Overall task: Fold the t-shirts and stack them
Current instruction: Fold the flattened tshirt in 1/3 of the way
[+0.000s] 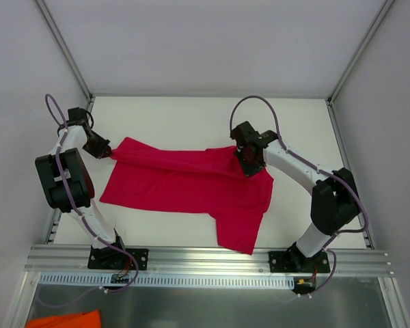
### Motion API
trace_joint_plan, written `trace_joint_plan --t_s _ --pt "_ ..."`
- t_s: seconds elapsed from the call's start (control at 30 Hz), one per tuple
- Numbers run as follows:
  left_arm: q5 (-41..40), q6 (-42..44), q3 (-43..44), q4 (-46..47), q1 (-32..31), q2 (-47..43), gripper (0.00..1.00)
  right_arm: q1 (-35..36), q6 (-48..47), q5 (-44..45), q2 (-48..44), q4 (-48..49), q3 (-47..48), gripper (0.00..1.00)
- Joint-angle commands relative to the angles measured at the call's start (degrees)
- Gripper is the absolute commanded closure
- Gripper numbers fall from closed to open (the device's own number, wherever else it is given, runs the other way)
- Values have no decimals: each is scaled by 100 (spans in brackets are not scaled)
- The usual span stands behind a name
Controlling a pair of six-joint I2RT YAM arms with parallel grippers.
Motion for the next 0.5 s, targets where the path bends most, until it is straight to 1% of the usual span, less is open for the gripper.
trace_joint_plan --t_s 0.0,0.2,0.3,0.37,0.43,0.47 --pt "-141 91 -94 82 101 102 100 2 -113 562 77 -273 36 99" --pt "52 65 -332 362 101 103 100 -7 -218 1140 305 -326 317 99" --pt "227 -57 -201 486 101 198 100 -42 -280 1527 595 -388 799 99" --pt "455 -172 -43 714 92 295 100 -130 -306 1651 797 -388 1326 99" --pt "895 -409 54 1125 101 445 100 -261 -324 1775 1165 -335 1756 99" --pt "1009 -592 116 1311 92 489 100 -305 -333 1888 1298 -231 2237 99"
